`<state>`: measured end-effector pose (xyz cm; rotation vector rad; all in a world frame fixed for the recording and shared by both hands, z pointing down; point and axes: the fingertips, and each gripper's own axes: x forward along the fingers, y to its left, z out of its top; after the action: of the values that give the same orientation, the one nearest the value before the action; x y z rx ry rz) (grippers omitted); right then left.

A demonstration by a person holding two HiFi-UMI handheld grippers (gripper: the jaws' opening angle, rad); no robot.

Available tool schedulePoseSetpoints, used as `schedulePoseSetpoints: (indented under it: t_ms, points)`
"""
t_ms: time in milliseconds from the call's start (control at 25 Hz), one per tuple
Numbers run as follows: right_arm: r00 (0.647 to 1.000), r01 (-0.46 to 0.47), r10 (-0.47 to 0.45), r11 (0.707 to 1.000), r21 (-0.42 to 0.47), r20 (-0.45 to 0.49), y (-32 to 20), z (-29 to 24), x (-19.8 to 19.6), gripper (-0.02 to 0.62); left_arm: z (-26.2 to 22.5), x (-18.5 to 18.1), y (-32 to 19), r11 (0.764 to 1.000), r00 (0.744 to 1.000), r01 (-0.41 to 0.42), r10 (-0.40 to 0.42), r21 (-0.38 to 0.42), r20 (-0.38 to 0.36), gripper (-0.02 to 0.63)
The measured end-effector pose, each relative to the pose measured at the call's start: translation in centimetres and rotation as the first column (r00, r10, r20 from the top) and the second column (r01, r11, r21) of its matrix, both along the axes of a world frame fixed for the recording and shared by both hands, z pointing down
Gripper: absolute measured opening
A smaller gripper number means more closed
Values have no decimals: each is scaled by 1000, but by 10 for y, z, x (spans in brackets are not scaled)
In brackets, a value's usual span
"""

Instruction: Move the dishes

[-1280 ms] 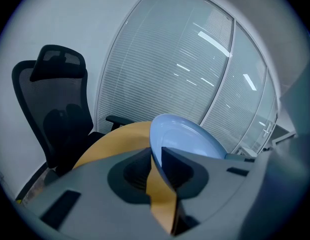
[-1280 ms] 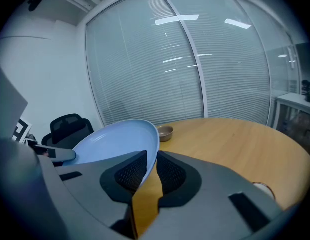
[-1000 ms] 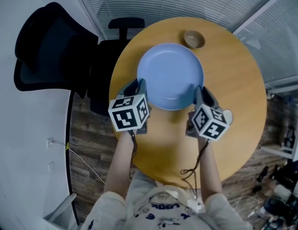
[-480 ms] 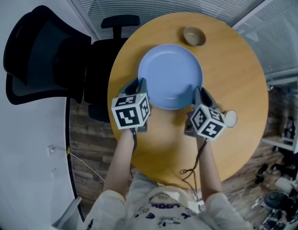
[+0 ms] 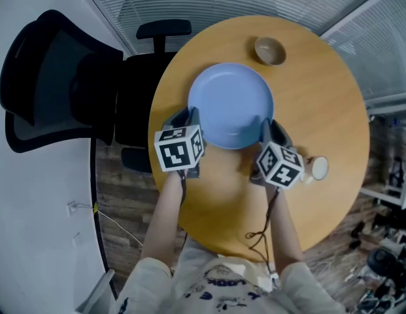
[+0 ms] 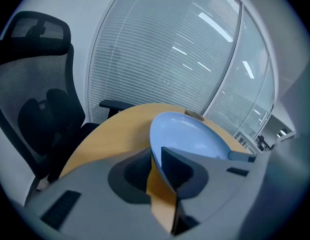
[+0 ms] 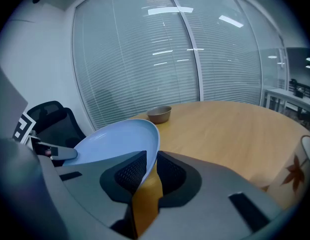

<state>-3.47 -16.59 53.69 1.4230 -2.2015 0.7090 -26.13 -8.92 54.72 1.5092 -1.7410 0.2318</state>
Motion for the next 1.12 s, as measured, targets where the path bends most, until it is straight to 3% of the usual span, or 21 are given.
schedulePoseSetpoints:
  t_ms: [640, 880, 1120]
  points:
    - [998, 13, -13, 1000, -16, -55, -6, 27, -4, 64, 20, -1, -7, 1000, 1000, 14, -14, -4, -7, 63]
    - [998, 6, -1, 997, 78, -63, -11, 11, 2, 64, 16, -6, -3, 999, 999, 39, -39, 12, -7, 77]
    - [998, -6, 13, 993, 118, -58, -10, -7, 7, 64, -2, -21, 13, 997, 995, 71, -73, 31, 62, 98]
